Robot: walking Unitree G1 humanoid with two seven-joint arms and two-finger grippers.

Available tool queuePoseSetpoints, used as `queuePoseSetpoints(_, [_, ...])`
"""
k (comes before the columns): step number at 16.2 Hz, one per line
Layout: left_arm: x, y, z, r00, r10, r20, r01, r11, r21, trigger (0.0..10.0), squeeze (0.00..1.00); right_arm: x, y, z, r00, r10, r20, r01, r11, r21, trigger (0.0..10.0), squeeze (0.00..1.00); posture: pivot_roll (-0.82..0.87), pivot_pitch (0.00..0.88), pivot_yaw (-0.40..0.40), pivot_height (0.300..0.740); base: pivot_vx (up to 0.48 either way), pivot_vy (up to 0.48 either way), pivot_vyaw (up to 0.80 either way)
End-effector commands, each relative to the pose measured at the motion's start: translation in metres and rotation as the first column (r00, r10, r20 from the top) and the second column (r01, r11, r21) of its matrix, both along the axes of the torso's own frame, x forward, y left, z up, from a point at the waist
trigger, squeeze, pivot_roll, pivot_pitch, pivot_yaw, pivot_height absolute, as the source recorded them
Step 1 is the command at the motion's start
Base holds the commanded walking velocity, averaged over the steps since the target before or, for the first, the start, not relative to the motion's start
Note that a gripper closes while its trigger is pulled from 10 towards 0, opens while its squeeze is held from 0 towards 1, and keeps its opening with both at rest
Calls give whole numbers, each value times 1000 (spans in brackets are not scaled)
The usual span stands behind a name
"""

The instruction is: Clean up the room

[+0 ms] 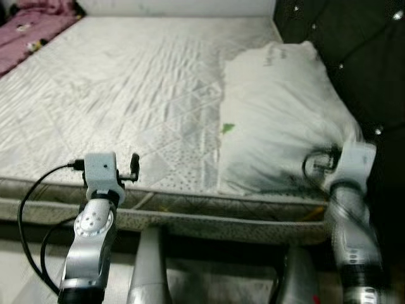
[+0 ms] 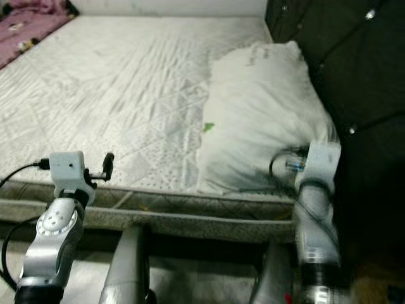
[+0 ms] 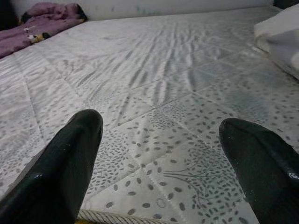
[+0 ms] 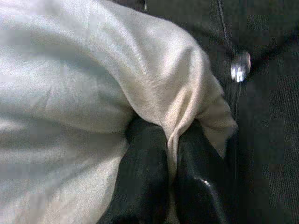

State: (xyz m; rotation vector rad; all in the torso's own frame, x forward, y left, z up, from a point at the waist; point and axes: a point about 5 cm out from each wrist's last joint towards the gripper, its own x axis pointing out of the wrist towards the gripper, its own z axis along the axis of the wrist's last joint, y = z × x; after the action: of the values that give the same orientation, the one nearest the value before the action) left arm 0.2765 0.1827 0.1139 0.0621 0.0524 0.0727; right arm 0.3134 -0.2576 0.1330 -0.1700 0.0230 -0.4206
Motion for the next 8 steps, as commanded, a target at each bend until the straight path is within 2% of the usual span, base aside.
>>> queuePoseSetpoints(1, [0,5,0,1000,18,-7,-18,1000,14,10000,0,14,-9,21,998,-3,66,4,1000,-11,0,0,64,0,44,497,0,0,0])
queuePoseSetpoints(2, [0,6,0,1000,25,-5,-25,1000,14,10000,0,28,-18,41,995,-8,100,10,1000,-27,0,0,70,0,38,497,0,0,0])
queuePoseSetpoints(4, [-2,7,0,999,34,-5,-34,999,14,10000,0,38,-25,59,991,-16,129,20,999,-29,0,0,74,0,33,497,0,0,0])
queuePoseSetpoints(5, [-3,9,0,999,43,-4,-43,999,14,10000,0,48,-33,77,988,-15,151,19,1000,-23,0,0,75,0,31,497,0,0,0])
queuePoseSetpoints(7, [-2,9,0,999,44,-4,-44,999,14,10000,0,53,-31,81,990,16,139,-12,1000,-26,0,0,67,0,34,497,0,0,0])
queuePoseSetpoints(8, [-1,8,0,999,37,-3,-37,999,14,10000,0,59,-21,75,992,80,98,-77,996,-35,0,0,60,0,38,497,0,0,0])
